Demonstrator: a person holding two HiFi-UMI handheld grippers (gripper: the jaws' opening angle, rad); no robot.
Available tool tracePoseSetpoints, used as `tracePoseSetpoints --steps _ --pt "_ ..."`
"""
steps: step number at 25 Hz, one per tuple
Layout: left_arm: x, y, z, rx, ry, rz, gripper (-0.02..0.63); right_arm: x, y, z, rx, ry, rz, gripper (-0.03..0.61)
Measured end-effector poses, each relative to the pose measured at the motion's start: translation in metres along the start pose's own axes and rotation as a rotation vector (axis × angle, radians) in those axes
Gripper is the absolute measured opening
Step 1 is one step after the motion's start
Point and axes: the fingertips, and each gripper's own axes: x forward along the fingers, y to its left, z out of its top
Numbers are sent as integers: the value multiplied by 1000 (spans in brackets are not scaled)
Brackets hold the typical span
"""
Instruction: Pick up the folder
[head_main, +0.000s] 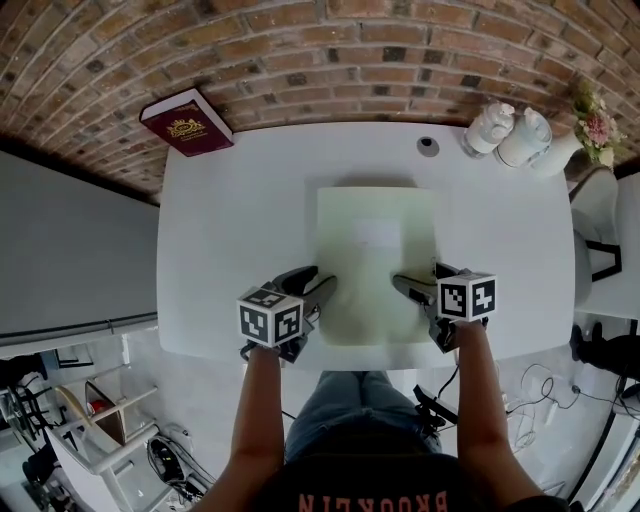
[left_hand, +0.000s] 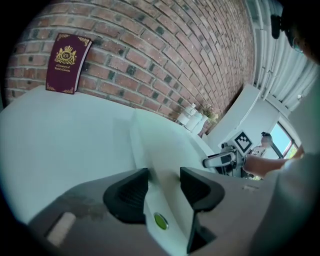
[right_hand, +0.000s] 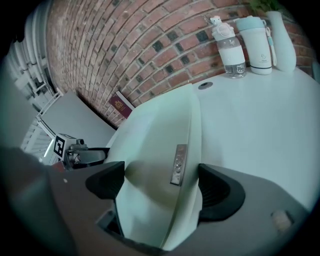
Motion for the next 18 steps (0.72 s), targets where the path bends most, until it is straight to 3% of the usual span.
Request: tracePoseSetpoints --steps 10,18 --pt "-23 -10 34 45 -123 28 192 -20 24 22 -89 -66 -39 466" --pt "-44 -32 76 124 -243 36 189 -51 44 55 -153 -191 -66 463"
